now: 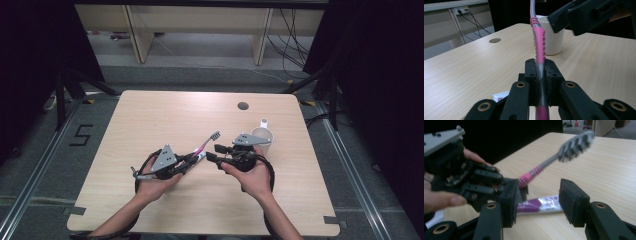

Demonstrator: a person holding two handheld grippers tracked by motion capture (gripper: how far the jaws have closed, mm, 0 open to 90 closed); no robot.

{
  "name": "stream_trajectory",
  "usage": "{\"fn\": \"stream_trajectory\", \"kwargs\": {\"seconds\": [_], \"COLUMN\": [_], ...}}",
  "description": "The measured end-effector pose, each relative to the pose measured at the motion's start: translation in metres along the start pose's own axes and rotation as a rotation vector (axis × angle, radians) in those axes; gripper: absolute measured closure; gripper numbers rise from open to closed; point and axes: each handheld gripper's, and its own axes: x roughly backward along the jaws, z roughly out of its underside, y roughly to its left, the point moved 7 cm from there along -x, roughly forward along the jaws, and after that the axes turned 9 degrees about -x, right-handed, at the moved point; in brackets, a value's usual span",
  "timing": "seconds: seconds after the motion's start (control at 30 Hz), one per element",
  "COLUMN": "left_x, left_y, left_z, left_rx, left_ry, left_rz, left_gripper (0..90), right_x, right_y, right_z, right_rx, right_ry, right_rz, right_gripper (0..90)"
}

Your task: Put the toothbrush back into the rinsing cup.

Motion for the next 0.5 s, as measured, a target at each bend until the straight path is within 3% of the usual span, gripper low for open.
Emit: {"fn": "stream_trajectory", "kwargs": {"seconds": [0.13,0.17,0.2,0.37,0.4,0.43,0.5], "left_x": [-0.002,-0.003,-0.003,-0.007,-0.008,-0.009,-0.012], "left_y": [-0.002,-0.002,-0.002,-0.005,-0.006,-0.006,-0.007], "left_z": [-0.002,-0.002,-0.003,-0.004,-0.004,-0.004,-0.004], "left_rx": [-0.006,-0.006,-0.007,-0.011,-0.011,-0.010,-0.011], "left_ry": [-0.004,-0.003,-0.009,0.001,0.001,0.002,0.004], "left_rz": [0.001,0.000,-0.001,-0.003,-0.003,-0.003,-0.003], "left_gripper": [82.3,82.3,82.3,82.3,82.3,82.3,82.2], "right_x": [-0.012,-0.014,-0.013,-0.016,-0.015,-0.016,-0.017], "right_y": [0.002,0.000,0.001,-0.001,0.002,-0.002,-0.001], "right_z": [-0.002,-0.004,-0.004,-0.010,-0.010,-0.011,-0.012], "right_rx": [-0.041,-0.023,-0.063,-0.097,-0.148,-0.107,-0.126], "right_ry": [-0.016,-0.037,-0.037,-0.064,-0.063,-0.072,-0.082], "right_rz": [-0.020,-0.020,-0.012,-0.033,-0.026,-0.023,-0.038], "right_gripper": [54.1,54.9,55.9,62.2,64.7,66.5,70.7]}}
